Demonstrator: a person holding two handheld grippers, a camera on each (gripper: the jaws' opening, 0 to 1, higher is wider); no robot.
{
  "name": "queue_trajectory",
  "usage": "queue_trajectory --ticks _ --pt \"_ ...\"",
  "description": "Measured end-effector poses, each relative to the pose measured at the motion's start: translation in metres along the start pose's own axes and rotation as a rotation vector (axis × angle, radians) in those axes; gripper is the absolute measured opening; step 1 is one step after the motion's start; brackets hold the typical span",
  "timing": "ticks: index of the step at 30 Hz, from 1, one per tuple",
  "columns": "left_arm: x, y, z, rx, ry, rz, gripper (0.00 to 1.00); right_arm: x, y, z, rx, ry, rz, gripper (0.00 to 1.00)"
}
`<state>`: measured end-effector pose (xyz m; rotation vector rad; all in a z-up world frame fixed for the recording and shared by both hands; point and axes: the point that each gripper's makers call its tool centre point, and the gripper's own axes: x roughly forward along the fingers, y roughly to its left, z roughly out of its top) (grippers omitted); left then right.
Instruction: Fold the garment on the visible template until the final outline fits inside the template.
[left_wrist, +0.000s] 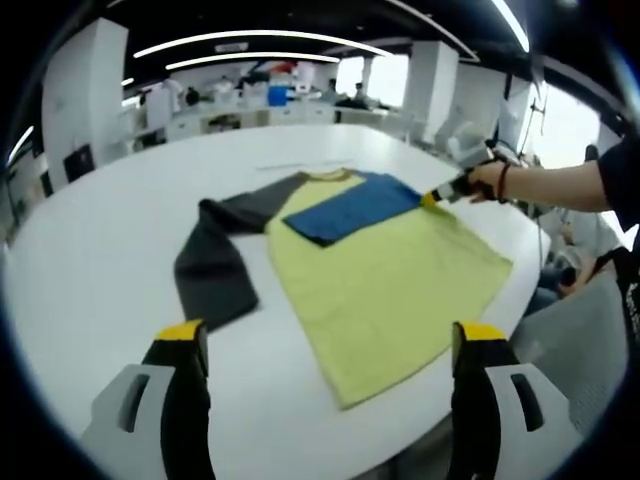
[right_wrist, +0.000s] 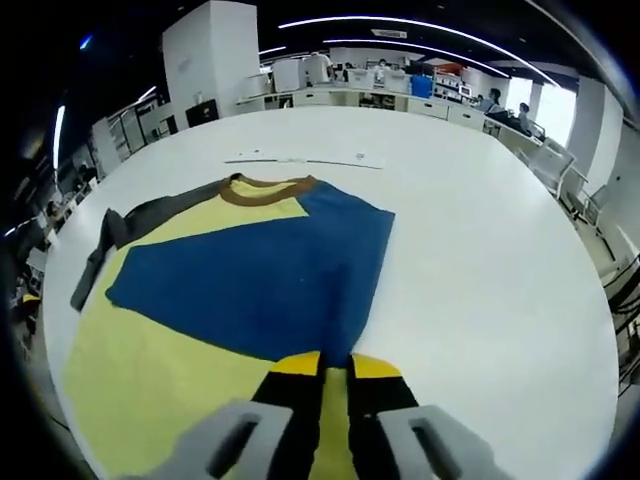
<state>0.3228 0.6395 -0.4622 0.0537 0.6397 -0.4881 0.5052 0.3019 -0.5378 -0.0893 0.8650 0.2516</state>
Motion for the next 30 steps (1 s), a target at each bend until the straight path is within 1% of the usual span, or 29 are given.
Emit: queue_trajectory --ticks 2,5,7,11,12,15,23,30 --pt "0.001 0.000 0.001 -0.003 -0.004 -0.002 0.97 0.000 0.000 0.000 0.004 0.001 0.006 0.02" --pt "0.001 0.001 0.003 -0.012 -0.016 -0.001 0.97 0.001 -0.002 0.000 -0.012 0.005 0.029 0.02" --pt "0.001 0.003 0.003 -0.007 -0.012 0.002 0.97 0.000 -0.005 0.000 -0.017 0.007 0.037 0.02" --pt "0.002 0.005 0.002 0.000 -0.001 0.003 0.97 -0.001 -0.010 -0.002 0.006 0.013 0.060 0.02" --pt "0.002 0.005 0.002 -0.002 0.000 0.003 0.96 -0.001 -0.012 -0.002 0.004 0.014 0.059 0.02" --pt "0.003 0.005 0.004 -0.020 -0.014 -0.002 0.95 -0.003 -0.016 -0.003 -0.057 0.013 0.047 0.02" --pt "0.007 0.008 0.002 -0.015 0.002 0.004 0.95 -0.012 -0.025 -0.007 -0.053 0.019 0.037 0.02" --pt "0.007 0.010 0.001 -0.012 0.011 0.010 0.94 -0.015 -0.037 -0.009 -0.008 0.017 0.035 0.02"
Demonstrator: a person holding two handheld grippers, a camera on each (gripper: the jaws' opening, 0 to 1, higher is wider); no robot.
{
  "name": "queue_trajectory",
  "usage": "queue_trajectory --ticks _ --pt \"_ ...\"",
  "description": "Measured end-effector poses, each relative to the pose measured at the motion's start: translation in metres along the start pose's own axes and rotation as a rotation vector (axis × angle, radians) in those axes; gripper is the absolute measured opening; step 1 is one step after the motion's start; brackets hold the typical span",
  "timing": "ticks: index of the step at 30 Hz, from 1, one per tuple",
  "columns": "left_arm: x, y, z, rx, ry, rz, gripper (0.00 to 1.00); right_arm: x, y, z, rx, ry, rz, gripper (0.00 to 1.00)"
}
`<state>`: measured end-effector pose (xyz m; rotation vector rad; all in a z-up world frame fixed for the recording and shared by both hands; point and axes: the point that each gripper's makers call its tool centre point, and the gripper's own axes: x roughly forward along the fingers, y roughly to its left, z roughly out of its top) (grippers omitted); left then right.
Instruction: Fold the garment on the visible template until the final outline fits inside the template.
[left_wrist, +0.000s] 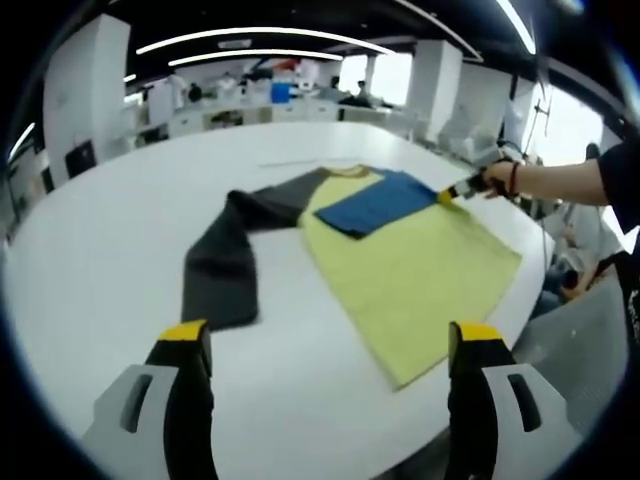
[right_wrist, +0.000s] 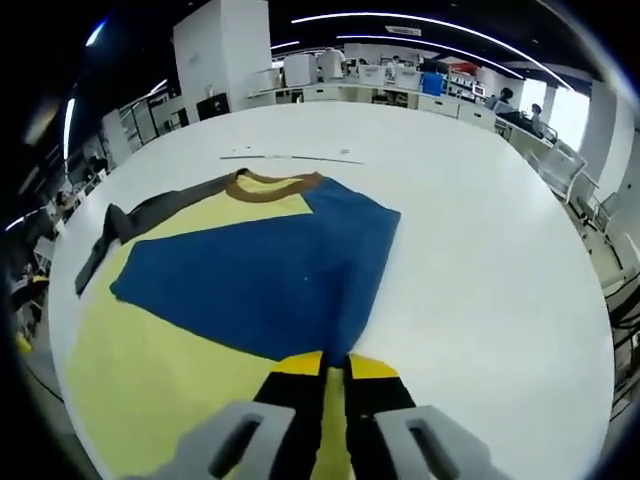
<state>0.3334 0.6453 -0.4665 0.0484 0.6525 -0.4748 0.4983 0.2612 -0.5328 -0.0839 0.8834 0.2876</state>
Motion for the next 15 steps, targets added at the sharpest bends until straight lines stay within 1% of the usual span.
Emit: queue_trajectory --ticks 4,9,12,15 --pt "0.000 0.000 0.000 -0.001 0.001 0.002 0.94 -0.002 -0.007 -0.001 0.010 0.003 -0.005 0.02" --pt "0.000 0.001 -0.001 -0.003 0.007 0.004 0.94 -0.004 -0.014 -0.003 0.040 0.004 0.006 0.02" --pt "-0.001 0.001 0.004 -0.018 -0.018 0.001 0.95 -0.006 -0.018 -0.003 0.050 0.009 -0.001 0.02" --pt "0.000 0.002 0.005 -0.022 -0.023 0.004 0.95 -0.007 -0.022 -0.004 0.045 0.014 -0.003 0.02"
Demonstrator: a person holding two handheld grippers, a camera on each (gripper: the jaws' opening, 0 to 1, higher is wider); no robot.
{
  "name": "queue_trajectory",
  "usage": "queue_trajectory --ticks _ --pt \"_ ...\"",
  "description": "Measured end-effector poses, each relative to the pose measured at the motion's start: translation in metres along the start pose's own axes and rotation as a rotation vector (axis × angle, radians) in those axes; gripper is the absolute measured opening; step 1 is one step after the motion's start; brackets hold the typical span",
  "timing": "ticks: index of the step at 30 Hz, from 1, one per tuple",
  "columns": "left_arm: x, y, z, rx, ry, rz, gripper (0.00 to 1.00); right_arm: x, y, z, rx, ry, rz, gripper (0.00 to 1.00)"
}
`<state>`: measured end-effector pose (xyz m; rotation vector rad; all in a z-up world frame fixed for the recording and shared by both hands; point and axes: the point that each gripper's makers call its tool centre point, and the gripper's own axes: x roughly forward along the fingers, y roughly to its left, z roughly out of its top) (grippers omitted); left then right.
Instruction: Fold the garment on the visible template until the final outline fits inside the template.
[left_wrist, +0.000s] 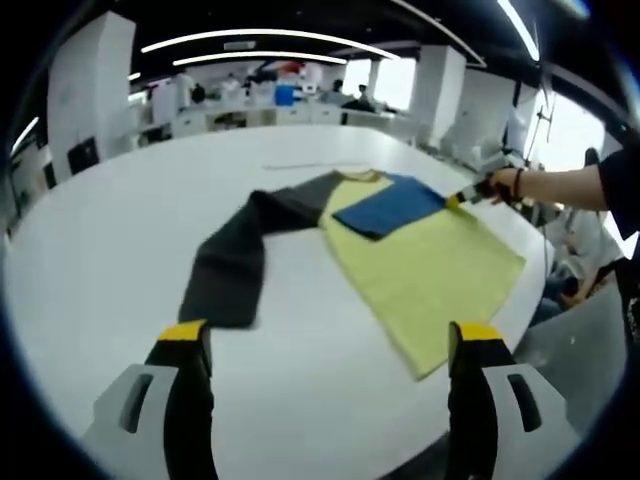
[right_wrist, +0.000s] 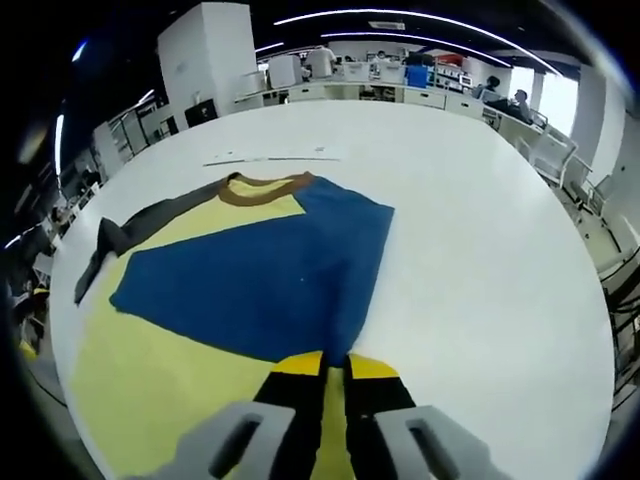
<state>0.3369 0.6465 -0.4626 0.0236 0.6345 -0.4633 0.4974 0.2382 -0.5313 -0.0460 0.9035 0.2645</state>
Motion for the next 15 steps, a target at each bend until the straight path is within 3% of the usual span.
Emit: queue_trajectory --ticks 11,15 --pt "0.002 0.003 -0.003 -0.011 0.016 0.007 0.92 -0.001 -0.010 -0.002 -0.015 0.019 -0.021 0.03" --pt "0.001 0.006 -0.007 -0.037 0.029 0.018 0.90 -0.002 -0.013 -0.001 -0.022 0.016 -0.027 0.08"
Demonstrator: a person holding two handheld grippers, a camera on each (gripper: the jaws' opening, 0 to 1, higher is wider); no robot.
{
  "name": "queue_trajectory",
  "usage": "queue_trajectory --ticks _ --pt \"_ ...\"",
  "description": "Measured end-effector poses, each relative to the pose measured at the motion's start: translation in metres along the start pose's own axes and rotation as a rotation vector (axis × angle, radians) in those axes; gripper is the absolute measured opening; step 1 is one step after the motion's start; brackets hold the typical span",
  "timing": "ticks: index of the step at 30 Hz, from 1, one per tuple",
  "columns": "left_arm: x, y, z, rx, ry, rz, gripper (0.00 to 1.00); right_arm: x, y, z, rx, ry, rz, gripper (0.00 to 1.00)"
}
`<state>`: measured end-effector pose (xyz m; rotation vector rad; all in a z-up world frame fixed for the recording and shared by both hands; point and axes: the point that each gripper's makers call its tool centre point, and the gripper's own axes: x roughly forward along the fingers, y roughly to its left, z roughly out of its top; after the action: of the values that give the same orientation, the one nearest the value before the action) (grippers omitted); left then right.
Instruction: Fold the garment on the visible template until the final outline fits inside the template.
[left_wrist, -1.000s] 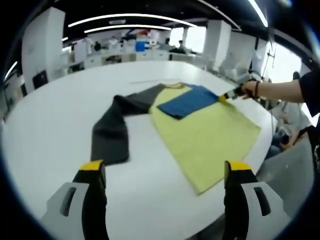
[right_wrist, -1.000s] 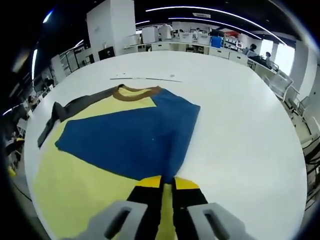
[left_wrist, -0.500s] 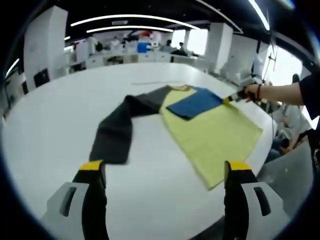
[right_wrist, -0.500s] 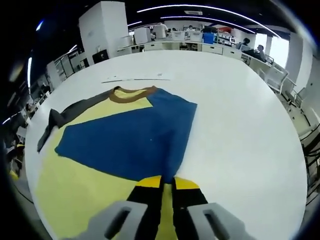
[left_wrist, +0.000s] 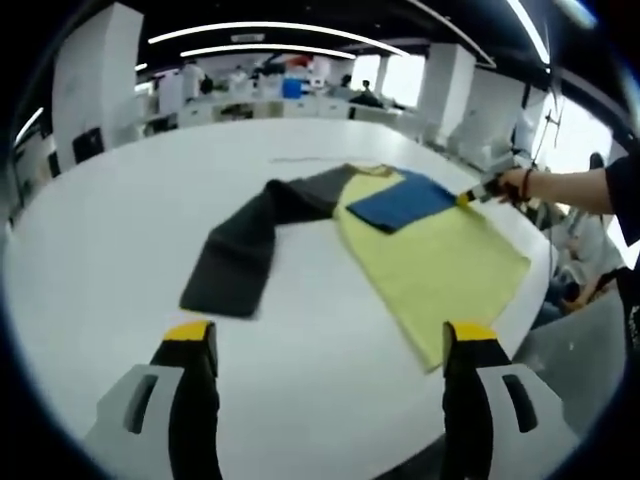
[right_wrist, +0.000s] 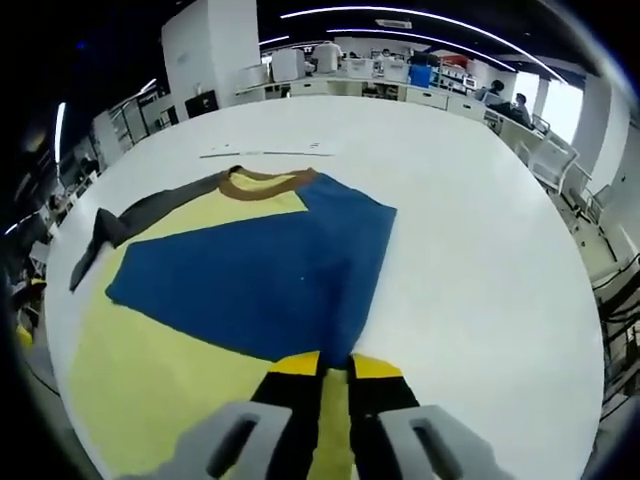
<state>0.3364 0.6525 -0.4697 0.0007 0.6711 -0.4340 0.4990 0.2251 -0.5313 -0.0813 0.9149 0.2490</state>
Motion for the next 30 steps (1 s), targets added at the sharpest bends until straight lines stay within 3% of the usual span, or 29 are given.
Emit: queue_trajectory --ticks 2,5,12,15,21,30 --pt "-0.001 0.001 0.001 -0.003 -0.008 0.001 0.90 -0.002 0.000 0.002 0.072 -0.028 0.013 0.18" --pt "-0.002 0.001 0.002 -0.002 -0.011 0.001 0.90 -0.006 0.000 0.006 0.094 -0.055 0.028 0.36" --pt "-0.001 -0.001 0.008 -0.024 -0.029 -0.023 0.89 -0.029 0.019 0.023 0.071 -0.134 0.107 0.55" --pt "-0.001 0.001 0.010 -0.032 -0.032 -0.018 0.87 -0.041 0.034 0.031 0.102 -0.170 0.177 0.64" --pt "0.002 0.006 0.012 -0.055 -0.035 -0.011 0.84 -0.067 0.053 0.034 0.010 -0.178 0.216 0.76" --pt "0.004 0.025 0.013 -0.134 -0.035 0.030 0.76 -0.099 0.072 0.022 -0.079 -0.184 0.231 0.86"
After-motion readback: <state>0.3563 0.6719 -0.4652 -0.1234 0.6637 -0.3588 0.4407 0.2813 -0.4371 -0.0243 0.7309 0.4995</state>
